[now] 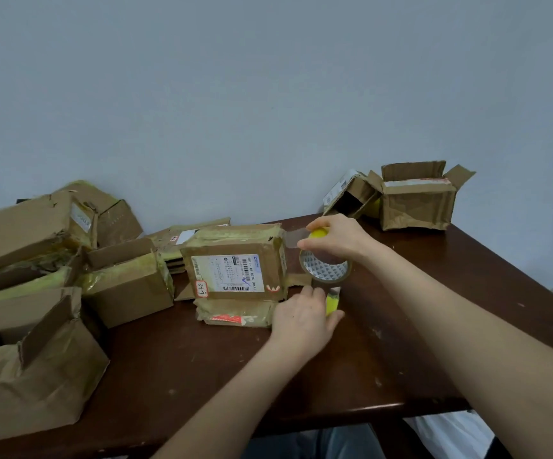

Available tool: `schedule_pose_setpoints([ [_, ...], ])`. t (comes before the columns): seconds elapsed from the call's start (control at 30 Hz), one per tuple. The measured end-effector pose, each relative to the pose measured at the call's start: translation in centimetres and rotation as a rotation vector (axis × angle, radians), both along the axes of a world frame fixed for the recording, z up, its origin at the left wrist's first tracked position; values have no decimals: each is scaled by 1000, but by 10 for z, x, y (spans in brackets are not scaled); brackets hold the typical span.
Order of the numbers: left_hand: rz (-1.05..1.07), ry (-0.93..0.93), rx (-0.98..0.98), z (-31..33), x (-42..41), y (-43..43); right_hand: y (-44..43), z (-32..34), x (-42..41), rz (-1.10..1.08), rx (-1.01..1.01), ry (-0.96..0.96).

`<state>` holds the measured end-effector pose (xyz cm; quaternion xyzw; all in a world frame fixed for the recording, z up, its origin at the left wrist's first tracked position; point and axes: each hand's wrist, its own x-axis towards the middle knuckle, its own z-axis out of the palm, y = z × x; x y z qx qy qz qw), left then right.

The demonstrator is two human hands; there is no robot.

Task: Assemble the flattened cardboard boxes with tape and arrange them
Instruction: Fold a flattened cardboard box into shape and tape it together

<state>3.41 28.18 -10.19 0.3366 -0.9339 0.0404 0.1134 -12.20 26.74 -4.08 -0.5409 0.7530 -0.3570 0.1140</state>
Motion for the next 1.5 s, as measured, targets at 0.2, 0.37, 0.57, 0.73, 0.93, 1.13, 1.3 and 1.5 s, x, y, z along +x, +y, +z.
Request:
schedule_pose_setpoints([
  [0.2,112,-6,218,-6,-13,-7,3,2,-3,39,33,-19],
  [0.37,124,-96,183,6,28,-8,1,0,-9,32,29,-148],
  [0.57,172,345,-46,76,55,-25,-1,-5,-12,28,49,-136],
  [0.73,128,478,80,105,1,-70,-4,-9,-9,15,86,-93],
  [0.93,181,470,155,61,4,-76,3,-13,-13,30,112,-45],
  [1.13,123,621,86,48,22,-58,4,-12,1,40,181,16],
  [1.3,44,607,13,46,23,-55,12,-13,10,-104,143,40],
  [1.5,12,508,-34,44,18,-52,15,-17,22,-318,53,54],
])
